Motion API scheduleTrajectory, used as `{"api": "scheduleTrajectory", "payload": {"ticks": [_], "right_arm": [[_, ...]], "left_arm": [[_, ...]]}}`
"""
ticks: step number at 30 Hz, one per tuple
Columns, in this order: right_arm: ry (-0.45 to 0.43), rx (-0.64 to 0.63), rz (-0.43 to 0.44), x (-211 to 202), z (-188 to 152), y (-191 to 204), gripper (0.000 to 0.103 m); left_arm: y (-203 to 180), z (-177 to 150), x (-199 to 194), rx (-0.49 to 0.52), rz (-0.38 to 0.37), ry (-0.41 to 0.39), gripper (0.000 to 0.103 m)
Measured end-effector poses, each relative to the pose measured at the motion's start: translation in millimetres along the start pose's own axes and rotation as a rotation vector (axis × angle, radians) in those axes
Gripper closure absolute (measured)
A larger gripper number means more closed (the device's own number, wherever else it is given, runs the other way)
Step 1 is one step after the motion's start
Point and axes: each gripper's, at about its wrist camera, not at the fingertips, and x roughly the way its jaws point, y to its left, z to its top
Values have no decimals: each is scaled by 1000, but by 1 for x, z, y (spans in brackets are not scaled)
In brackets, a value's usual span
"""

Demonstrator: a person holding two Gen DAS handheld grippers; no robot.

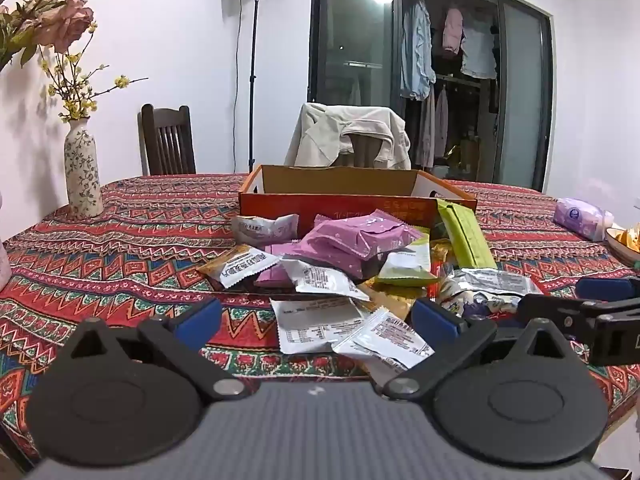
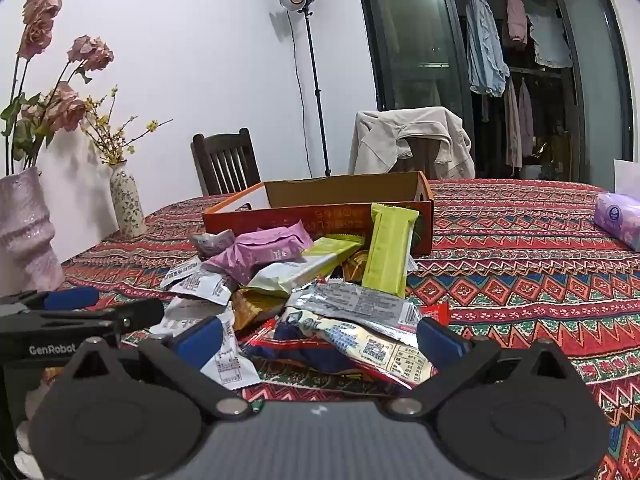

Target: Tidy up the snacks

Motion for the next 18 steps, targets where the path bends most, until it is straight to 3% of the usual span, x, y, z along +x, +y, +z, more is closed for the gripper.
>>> {"api": "scheduleTrajectory", "payload": {"ticks": [18], "right_arm": [[3, 2, 7, 3, -1, -1, 0]], "left_arm": [[3, 0, 3, -19, -22, 32, 0]]}}
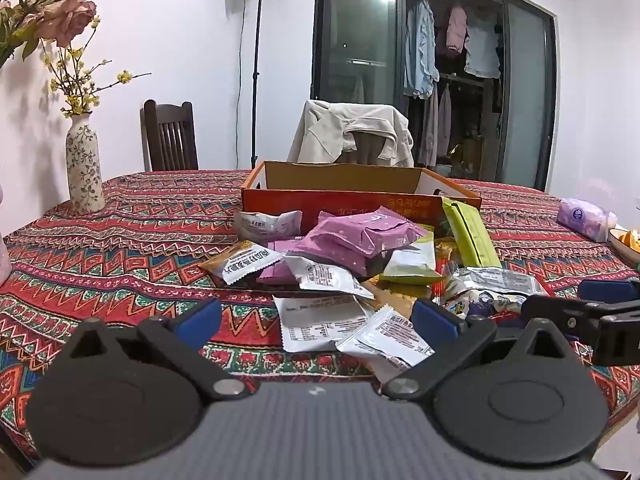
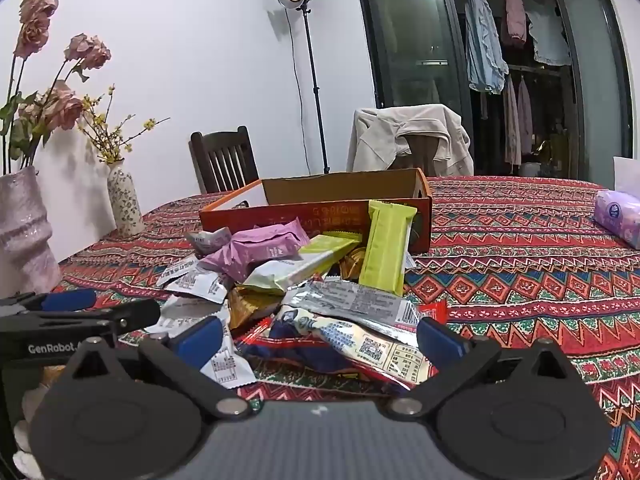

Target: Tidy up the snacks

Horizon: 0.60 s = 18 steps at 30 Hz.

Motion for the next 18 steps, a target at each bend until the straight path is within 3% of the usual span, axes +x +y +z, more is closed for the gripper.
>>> {"api": "scheduleTrajectory", "payload": {"ticks": [18], "right_arm": [[6, -1, 6, 2, -1, 1, 0]], "left_arm": [[-1, -2, 1, -1, -2, -2, 0]]}}
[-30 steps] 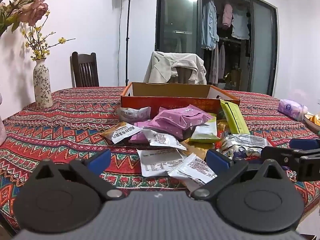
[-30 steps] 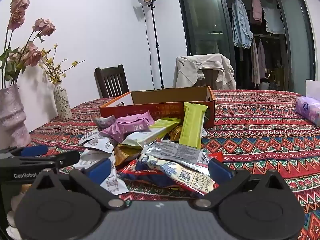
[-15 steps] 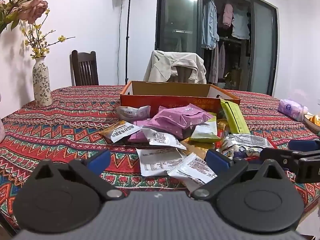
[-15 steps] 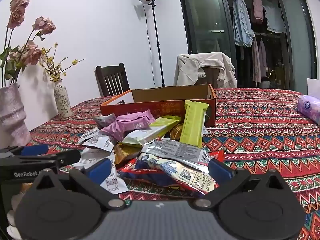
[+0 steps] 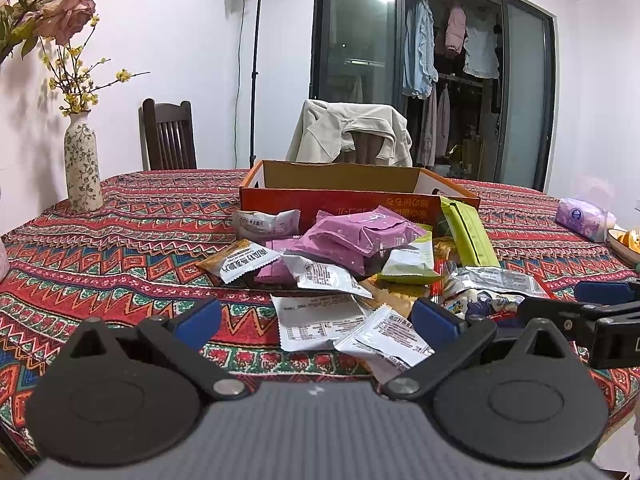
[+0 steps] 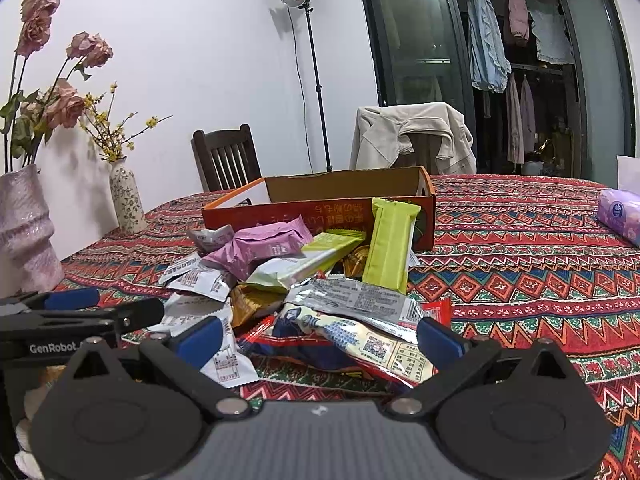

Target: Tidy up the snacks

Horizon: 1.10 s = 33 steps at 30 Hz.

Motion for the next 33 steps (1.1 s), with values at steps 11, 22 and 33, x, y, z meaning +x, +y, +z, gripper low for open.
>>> {"api": "scheduleTrajectory", "payload": {"ticks": [11, 22, 33], "right_arm": [[0, -1, 1, 0, 0, 0, 0], [1, 0, 1, 0, -1, 0, 0], [1, 0, 1, 0, -1, 0, 0]], "left_arm": [[0, -1, 0, 0, 2, 0, 0], [-2, -2, 1, 1, 1, 4, 0], [-1, -2, 3, 0, 5, 7, 0]]}}
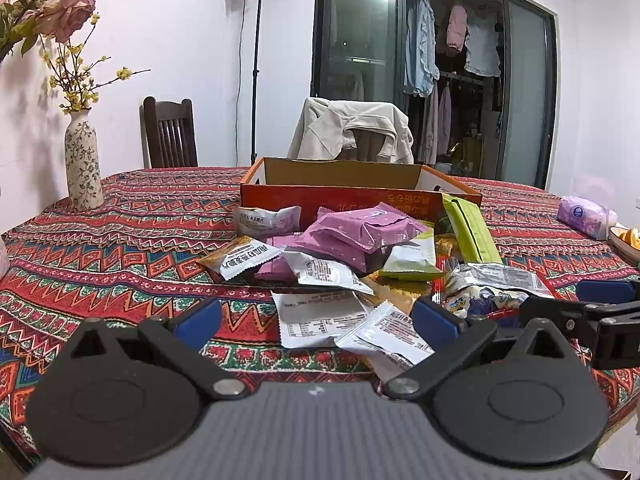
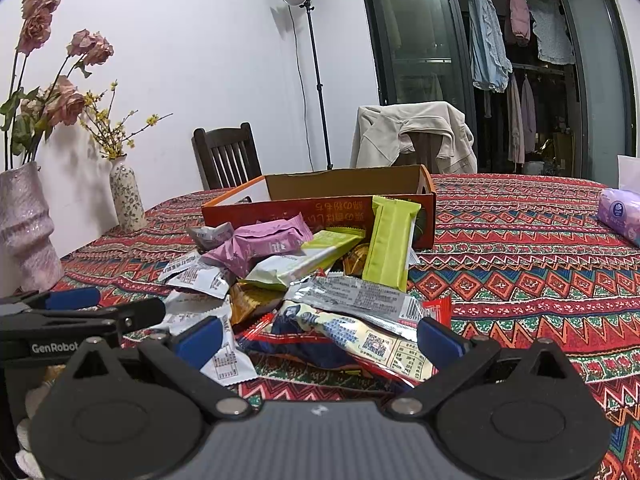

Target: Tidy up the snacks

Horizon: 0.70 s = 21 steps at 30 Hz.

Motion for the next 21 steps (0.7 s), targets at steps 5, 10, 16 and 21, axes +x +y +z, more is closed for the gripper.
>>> {"api": "scheduleTrajectory", "payload": {"ticks": [5, 10, 16, 21], "right_arm": [[2, -3, 1, 0, -1, 0, 0], [4, -5, 2, 1, -3, 0, 0], [5, -5, 2, 1, -4, 0, 0], [6, -5, 2, 1, -3, 0, 0]], "left_arm": [[0, 0, 0, 2, -1, 1, 0], [0, 0, -1, 2, -1, 0, 0], [0, 0, 0, 2, -1, 1, 0], [0, -1, 0, 0, -4, 1, 0]]}}
